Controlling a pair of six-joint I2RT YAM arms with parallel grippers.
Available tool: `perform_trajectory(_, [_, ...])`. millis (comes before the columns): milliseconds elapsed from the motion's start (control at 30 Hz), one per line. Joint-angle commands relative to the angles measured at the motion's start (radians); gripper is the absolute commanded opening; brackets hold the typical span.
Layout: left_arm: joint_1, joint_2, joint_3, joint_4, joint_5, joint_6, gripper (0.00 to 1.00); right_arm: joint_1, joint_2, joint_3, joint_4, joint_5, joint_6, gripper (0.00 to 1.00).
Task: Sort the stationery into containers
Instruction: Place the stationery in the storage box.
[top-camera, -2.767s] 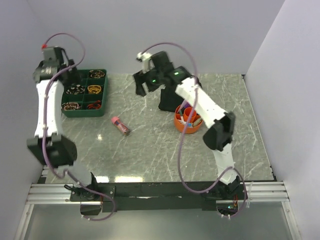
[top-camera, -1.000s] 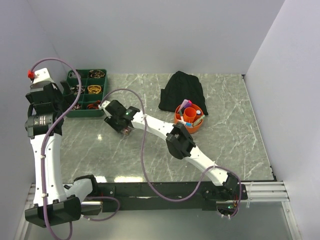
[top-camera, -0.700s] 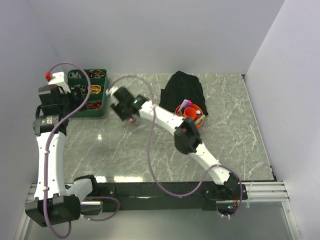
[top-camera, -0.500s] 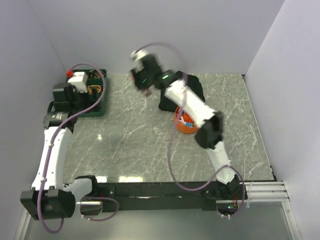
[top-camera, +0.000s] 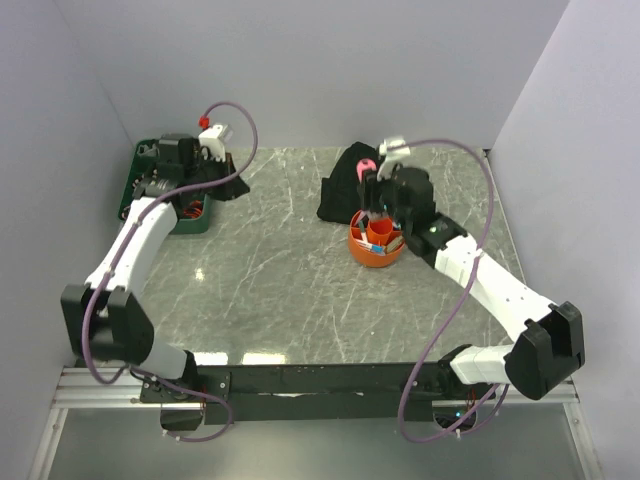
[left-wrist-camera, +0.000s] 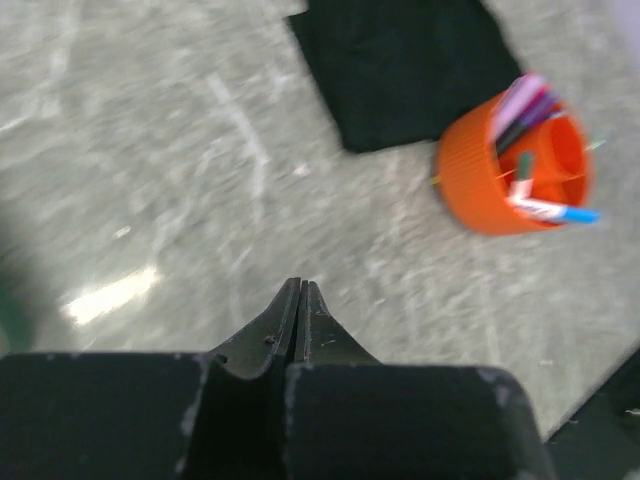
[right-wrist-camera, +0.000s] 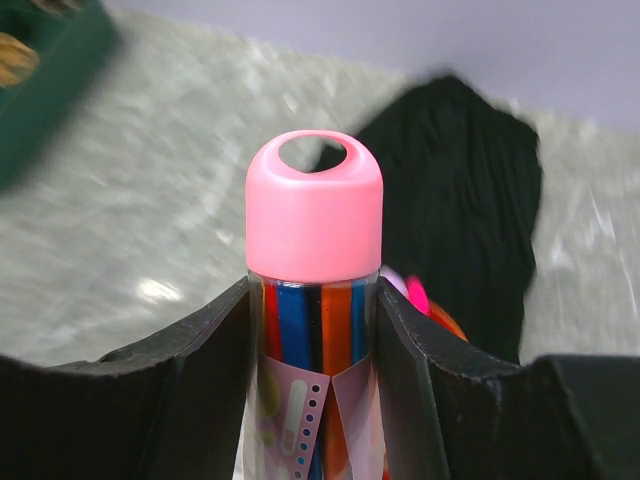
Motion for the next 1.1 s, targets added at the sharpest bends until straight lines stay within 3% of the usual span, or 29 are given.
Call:
perform_trajectory(0, [-0.02,0.113,0.148,0.125,0.185,-0.095,0.01,0.002,-0.064,-0.184,0.316,0.164,-0.011,0.0])
perform_trajectory(167, [-0.056,0.378,0.471,-0.017,0.249,-0.127,0.01,-0.001,-0.09,-0.369,0.523,0.209,-0.063,0.0])
perform_trajectory(533, [-0.112,0.424,0.449,-0.027,0.234,-0.066,0.01,-0.042,-0.038,-0.373,0.62,0.157,-0.045,0.0])
perform_trajectory(767, [-0.152,0.479,0.554,-0.036,0.274,-0.044,0.01,-0.068,0.083,-0.327,0.694,0.127,-0.045,0.0])
perform_trajectory(1067, [-0.151,0.545,0.651,-0.021,0.257,-0.042,0.01,-0.076,0.115,-0.347,0.718,0.115,-0.01,0.0])
